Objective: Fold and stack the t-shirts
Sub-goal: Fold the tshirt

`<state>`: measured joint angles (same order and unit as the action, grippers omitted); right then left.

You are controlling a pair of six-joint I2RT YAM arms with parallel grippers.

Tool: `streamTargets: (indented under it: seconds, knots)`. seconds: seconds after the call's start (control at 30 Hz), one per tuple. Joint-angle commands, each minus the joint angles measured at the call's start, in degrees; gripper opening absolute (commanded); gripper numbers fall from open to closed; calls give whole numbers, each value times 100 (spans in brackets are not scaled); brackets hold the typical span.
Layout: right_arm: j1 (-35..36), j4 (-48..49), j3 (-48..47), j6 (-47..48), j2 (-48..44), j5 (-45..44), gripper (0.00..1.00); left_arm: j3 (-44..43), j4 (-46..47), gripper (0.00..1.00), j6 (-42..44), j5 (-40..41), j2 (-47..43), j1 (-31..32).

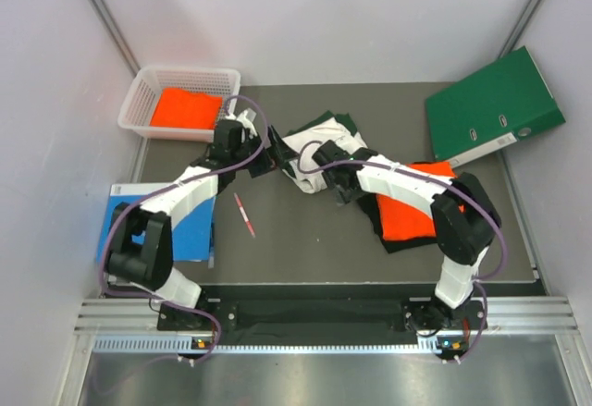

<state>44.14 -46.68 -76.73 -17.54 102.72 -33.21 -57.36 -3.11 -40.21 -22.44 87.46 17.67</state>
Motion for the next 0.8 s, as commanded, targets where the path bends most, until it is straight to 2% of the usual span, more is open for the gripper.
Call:
streamTargets:
  seconds: [0.0,0.13,0.23,0.57,0.67,0.77]
  knots:
    - [-897,1783,-150,-119,-674,954,98,778,38,99,-329,337,938,-150]
    - [-1608,2364,-35,-74,-691,2517,100,920,609,99,-585,371,1273,-141]
    - [-1899,3039,158,-92,-788,3266,100,850,628,99,-637,433,1501,-141]
    - [-2190,3445,-140,-82,-367,3971,100,684,1357,99,-1006,178,2379,-106]
    - [-2532,3797,-88,-327,-174,4673,100,464,1515,99,-1086,73,2739,-36]
    - [-2928,4165,-114,-618,116,5341,100,218,1577,87,-1147,-24,3030,43]
